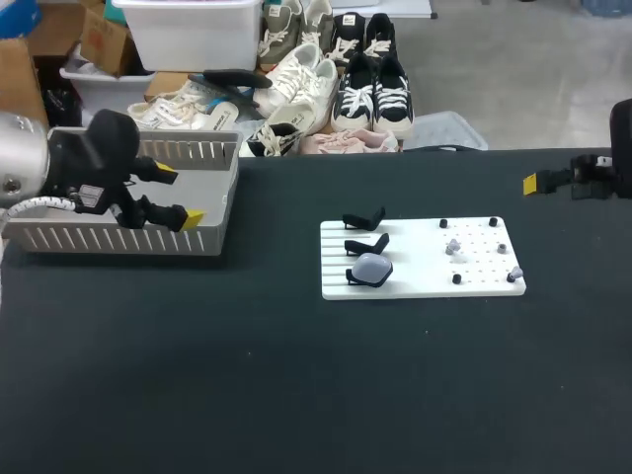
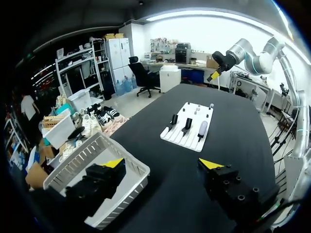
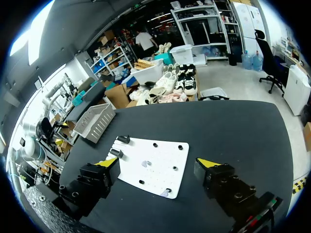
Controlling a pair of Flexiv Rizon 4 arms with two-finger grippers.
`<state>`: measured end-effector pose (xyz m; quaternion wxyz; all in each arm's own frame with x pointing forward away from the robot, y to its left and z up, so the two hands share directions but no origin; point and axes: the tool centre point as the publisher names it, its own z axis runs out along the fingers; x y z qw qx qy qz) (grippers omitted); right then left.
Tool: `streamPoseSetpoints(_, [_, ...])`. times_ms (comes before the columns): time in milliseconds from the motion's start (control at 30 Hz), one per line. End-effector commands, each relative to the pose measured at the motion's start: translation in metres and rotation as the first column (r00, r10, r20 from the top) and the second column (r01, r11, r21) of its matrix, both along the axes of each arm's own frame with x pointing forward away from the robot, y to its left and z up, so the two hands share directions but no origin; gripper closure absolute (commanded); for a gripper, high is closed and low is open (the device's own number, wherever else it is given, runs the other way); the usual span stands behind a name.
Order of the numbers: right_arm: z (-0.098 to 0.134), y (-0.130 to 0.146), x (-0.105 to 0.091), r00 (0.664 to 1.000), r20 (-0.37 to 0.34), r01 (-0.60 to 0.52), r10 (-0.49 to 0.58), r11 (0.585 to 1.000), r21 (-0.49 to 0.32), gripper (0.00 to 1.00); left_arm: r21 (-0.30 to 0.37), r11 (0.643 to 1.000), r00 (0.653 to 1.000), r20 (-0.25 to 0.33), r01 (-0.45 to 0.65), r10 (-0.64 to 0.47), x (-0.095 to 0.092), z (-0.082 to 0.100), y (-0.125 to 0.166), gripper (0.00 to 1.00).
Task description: Pick up each earbud case from the left stands, insert the matching earbuds, close the lid, and place the case in the box.
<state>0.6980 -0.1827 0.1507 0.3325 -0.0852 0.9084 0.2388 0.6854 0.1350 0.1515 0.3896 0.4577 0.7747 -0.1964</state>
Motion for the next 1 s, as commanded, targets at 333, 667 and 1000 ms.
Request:
streamPoseSetpoints(333, [-0.001, -0.002, 0.001, 1.000, 0.000, -0.006, 0.006, 1.000, 0.004, 0.00, -0.037, 0.999, 1.000, 0.008, 0.011, -0.011, 0.013, -0.010, -0.014, 0.00])
streamPoseSetpoints(667, [-0.001, -0.002, 0.001, 1.000, 0.000, -0.006, 0.006, 1.000, 0.004, 0.00, -0.031, 0.997, 0.998, -0.007, 0.070, -0.070, 0.019, -0.012, -0.029, 0.00])
streamPoseSetpoints(1000, [-0.001, -0.002, 0.001, 1.000, 0.000, -0.006, 0.006, 1.000, 0.004, 0.00, -0.017, 0.986, 0.985, -0.053, 0.164, -0.165, 0.010, -0.022, -0.050, 0.00])
